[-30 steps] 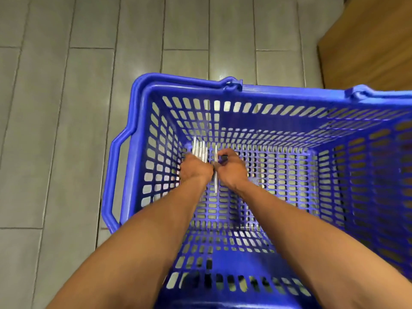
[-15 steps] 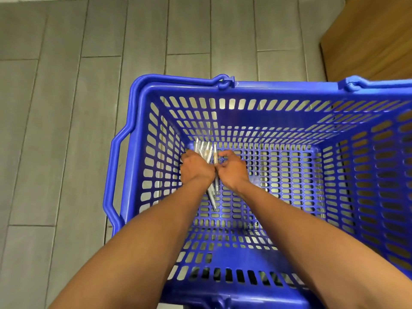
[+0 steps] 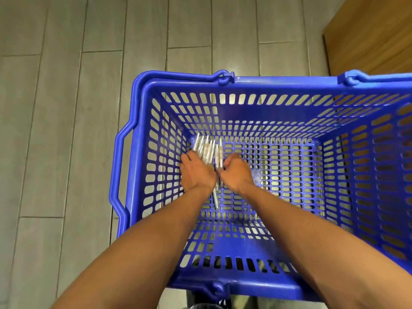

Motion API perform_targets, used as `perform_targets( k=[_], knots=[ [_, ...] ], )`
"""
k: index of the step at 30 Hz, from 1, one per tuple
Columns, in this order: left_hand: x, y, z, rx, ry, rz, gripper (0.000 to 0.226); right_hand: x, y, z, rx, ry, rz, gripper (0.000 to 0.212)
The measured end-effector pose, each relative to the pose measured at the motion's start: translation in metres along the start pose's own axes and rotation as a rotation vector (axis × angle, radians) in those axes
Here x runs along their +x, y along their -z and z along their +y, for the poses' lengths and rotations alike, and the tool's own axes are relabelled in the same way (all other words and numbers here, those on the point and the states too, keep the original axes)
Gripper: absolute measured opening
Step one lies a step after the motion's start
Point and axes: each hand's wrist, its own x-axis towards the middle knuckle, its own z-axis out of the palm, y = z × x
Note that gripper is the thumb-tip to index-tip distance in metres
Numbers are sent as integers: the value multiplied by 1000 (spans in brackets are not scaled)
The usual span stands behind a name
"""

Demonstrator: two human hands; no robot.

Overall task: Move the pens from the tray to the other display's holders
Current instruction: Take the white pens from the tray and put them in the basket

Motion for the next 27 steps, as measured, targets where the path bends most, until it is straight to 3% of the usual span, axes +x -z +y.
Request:
perform_targets(
  k=[5, 10, 12, 19, 27],
  knots=[
    [-3, 1, -4, 50, -13, 46, 40, -3, -4, 6, -123, 114, -70, 23],
    [-16, -4, -4, 320, -5, -310, 35, -1, -1, 5, -89, 128, -69, 15],
    [-24, -11, -5, 395, -13, -364, 32, 0, 1, 4, -63, 140, -56, 12],
    [-21, -15, -10, 386, 3, -338, 13, 8, 13, 5, -40, 104, -55, 25],
    [-7, -19, -2, 227, -14, -153, 14, 13, 14, 6, -23, 112, -43, 28]
  ],
)
